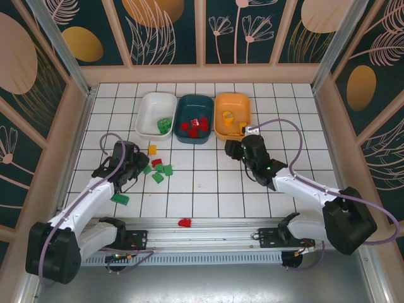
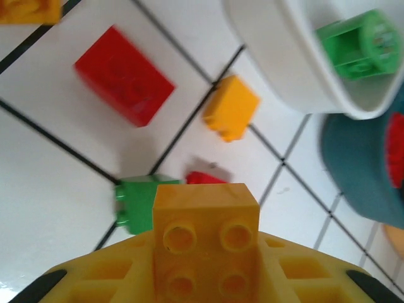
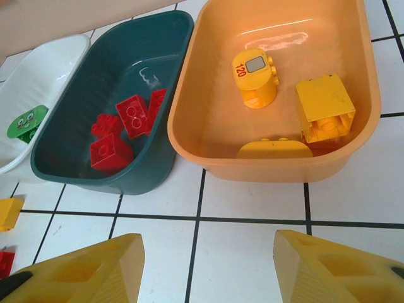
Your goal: Sort the legos into containers by color
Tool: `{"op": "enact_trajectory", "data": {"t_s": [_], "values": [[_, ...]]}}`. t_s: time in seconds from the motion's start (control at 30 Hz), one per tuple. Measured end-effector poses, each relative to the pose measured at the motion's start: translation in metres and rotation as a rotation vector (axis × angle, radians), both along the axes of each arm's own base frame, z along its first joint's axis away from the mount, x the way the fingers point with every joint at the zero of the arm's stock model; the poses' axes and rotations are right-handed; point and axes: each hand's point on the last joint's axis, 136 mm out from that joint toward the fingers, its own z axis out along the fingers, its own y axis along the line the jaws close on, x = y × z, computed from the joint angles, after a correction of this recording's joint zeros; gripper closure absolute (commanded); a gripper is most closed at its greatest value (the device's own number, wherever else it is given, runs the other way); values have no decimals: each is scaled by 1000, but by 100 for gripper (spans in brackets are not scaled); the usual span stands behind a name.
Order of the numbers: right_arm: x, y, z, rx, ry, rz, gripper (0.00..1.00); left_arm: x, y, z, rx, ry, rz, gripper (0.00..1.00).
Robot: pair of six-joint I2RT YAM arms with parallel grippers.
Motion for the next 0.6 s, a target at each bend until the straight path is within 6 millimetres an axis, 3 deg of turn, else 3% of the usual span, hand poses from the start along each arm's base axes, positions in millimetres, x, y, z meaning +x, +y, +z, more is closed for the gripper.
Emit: {"op": "enact_trajectory", "data": {"t_s": [0.13, 0.3, 0.43, 0.6], "values": [[4, -7, 0, 6, 3, -26, 42, 13, -24, 32, -10, -80, -68, 63], [12, -33, -6, 37, 23, -115, 42, 43, -83, 71, 2, -167, -213, 63], [13, -60, -10, 63, 32, -198, 42, 75, -130, 90, 29, -224, -305, 63], [13, -80, -4, 100, 16, -259, 42, 112, -189, 99, 60, -280, -414, 63]]}}
